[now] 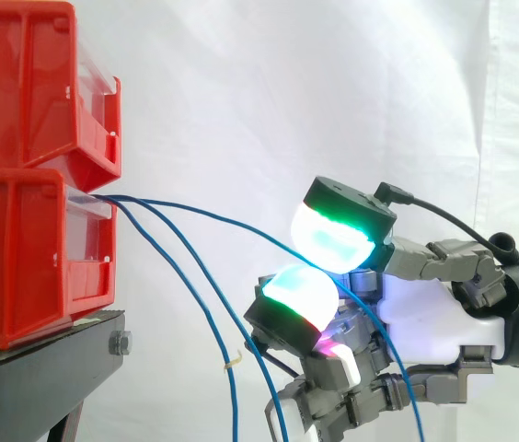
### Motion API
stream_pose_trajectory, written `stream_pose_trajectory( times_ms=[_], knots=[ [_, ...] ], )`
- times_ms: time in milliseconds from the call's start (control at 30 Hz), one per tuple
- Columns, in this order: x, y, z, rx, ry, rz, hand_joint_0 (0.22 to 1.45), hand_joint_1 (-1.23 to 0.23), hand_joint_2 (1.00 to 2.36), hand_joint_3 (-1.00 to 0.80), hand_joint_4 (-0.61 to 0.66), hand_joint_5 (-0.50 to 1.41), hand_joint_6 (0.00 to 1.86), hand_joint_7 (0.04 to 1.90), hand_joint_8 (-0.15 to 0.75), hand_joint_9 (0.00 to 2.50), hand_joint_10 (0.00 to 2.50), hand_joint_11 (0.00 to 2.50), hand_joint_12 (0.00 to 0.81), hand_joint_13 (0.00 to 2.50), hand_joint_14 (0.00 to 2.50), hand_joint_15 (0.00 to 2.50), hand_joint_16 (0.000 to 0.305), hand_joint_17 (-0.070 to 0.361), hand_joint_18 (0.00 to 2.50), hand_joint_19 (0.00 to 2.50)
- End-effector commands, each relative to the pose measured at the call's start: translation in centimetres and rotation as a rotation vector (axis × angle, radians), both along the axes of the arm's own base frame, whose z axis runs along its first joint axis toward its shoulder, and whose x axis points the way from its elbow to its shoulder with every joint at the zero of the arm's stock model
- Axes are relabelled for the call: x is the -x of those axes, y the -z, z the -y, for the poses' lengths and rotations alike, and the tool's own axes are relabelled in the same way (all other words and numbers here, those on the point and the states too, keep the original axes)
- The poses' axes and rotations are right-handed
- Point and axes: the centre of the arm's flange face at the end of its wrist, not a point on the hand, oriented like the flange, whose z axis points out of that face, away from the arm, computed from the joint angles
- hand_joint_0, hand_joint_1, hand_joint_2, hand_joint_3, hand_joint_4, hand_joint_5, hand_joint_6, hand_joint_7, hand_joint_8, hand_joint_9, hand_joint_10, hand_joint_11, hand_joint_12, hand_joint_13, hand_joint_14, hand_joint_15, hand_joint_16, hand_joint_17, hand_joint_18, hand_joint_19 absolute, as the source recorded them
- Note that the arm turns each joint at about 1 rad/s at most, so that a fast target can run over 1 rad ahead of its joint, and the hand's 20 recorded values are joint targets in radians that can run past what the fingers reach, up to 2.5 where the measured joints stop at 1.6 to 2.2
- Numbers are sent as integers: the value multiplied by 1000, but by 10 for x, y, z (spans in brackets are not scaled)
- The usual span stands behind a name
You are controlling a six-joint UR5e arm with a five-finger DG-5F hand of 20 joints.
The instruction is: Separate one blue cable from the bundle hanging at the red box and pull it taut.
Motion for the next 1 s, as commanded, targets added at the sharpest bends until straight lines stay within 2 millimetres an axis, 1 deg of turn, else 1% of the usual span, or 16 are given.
stream_pose_trajectory(
  times_ms=[0, 67, 133, 333, 433, 500, 533, 567, 600, 633, 667, 700, 733, 833, 933, 967],
  knots=[
    [0, 0, 0, 0, 0, 0, 571, -650, 1009, -248, 38, -127, 864, 1180, 335, 1048, 20, 862, 320, 815, 14, 401, 33, 74, 685, 317],
    [0, 0, 0, 2, 0, 0, 569, -666, 1010, -215, 42, -127, 867, 1191, 340, 1054, 17, 860, 326, 821, 13, 400, 34, 76, 696, 312],
    [0, 0, 1, 2, 2, 0, 570, -688, 1008, -186, 40, -131, 885, 1147, 346, 1054, 17, 870, 332, 825, 13, 398, 35, 78, 704, 306],
    [0, 0, 1, 3, 3, 0, 580, -726, 1009, -179, 39, -141, 902, 1108, 338, 1038, 17, 874, 326, 817, 14, 397, 33, 75, 693, 315],
    [0, 0, 3, 6, 6, 0, 587, -733, 1009, -210, 52, -149, 909, 1079, 330, 1026, 18, 868, 321, 812, 14, 399, 33, 73, 684, 312],
    [0, 0, 3, 11, 6, 0, 568, -712, 1007, -373, 54, -157, 901, 1087, 297, 997, 20, 878, 288, 781, 16, 423, 27, 60, 628, 355],
    [0, 0, 3, 18, 7, 1, 548, -651, 1001, -484, 60, -155, 891, 1082, 296, 992, 20, 882, 292, 778, 16, 421, 27, 61, 631, 360],
    [0, 0, 3, 18, 7, 1, 547, -630, 1000, -500, 63, -155, 888, 1070, 296, 992, 20, 877, 292, 778, 16, 419, 27, 62, 632, 360],
    [0, 0, 3, 23, 8, 1, 532, -554, 1000, -500, 68, -153, 881, 1064, 300, 999, 20, 881, 296, 779, 16, 422, 28, 63, 633, 356],
    [0, 0, 3, 23, 8, 1, 530, -542, 1000, -500, 62, -152, 880, 1061, 302, 1000, 17, 883, 296, 779, 17, 423, 28, 63, 632, 355],
    [0, 0, 3, 23, 8, 1, 525, -488, 1000, -500, 62, -150, 875, 1056, 304, 1003, 19, 871, 297, 780, 15, 419, 28, 64, 621, 365],
    [0, 0, 2, 23, 7, 1, 539, -423, 1000, -500, 55, -147, 866, 1066, 302, 1003, 20, 866, 293, 776, 15, 416, 28, 62, 613, 368],
    [0, 0, 3, 23, 10, 1, 557, -395, 1000, -500, 53, -147, 861, 1081, 295, 1003, 20, 874, 288, 770, 16, 421, 27, 60, 606, 373],
    [0, 0, 2, 25, 8, 1, 597, -416, 1002, -482, 47, -146, 857, 1085, 294, 1007, 21, 872, 283, 763, 16, 428, 26, 58, 595, 383],
    [0, 0, 2, 29, 8, 1, 581, -507, 1010, -342, 49, -140, 845, 1081, 295, 1006, 20, 882, 289, 762, 17, 425, 26, 59, 596, 379],
    [0, 0, 3, 31, 10, 1, 578, -541, 1009, -307, 67, -137, 848, 1064, 315, 1013, 18, 867, 308, 780, 16, 409, 30, 68, 630, 352]
  ],
)
